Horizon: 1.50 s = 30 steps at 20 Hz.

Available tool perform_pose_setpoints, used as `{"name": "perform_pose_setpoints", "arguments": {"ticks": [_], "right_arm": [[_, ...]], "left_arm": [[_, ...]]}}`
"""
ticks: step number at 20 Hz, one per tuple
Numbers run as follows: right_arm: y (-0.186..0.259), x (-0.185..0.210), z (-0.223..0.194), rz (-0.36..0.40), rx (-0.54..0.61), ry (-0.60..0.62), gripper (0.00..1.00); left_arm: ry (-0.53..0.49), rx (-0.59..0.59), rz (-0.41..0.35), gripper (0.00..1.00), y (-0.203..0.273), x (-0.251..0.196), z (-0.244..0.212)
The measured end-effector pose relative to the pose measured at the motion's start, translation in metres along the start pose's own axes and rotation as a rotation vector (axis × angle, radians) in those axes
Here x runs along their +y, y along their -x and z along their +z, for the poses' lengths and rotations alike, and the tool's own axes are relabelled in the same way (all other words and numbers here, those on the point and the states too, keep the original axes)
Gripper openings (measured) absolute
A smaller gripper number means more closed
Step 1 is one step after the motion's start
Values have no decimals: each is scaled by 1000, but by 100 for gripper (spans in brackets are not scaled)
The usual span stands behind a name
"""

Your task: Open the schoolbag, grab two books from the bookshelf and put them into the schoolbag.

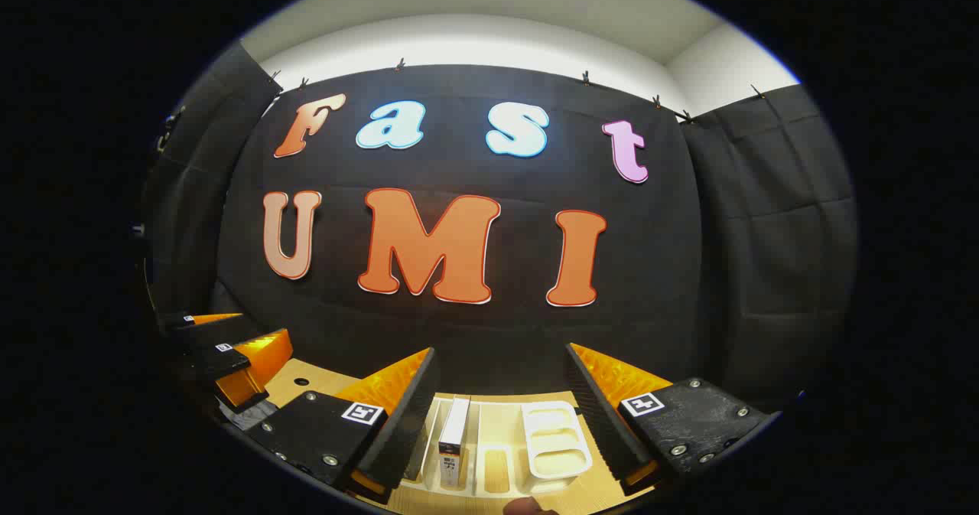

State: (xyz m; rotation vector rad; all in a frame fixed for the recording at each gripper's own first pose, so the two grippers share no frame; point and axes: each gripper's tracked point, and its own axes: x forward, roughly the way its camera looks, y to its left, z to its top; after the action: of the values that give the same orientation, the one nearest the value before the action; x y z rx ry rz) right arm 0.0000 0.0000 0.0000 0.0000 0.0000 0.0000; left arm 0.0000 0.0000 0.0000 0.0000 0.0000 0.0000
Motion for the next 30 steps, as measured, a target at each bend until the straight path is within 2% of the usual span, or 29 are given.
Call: {"name": "perform_pose_setpoints", "arguments": {"ticks": [5, 12, 15, 23, 30], "right_arm": [[-15, 1, -8, 22, 13, -27, 97], [-25, 4, -16, 56, 7, -24, 97], [-27, 11, -28, 86, 39, -56, 97], [-46, 13, -51, 127, 82, -49, 97], [-70, 7, -58, 140, 72, -6, 97]], "left_arm": [[-42, -12, 27, 97, -9, 2, 3], [-36, -54, 38, 97, -18, -7, 14], [-35, -65, 39, 97, -18, -10, 10], [-139, 41, 90, 97, -12, 8, -39], [-293, 179, 138, 96, 0, 26, -106]]}}
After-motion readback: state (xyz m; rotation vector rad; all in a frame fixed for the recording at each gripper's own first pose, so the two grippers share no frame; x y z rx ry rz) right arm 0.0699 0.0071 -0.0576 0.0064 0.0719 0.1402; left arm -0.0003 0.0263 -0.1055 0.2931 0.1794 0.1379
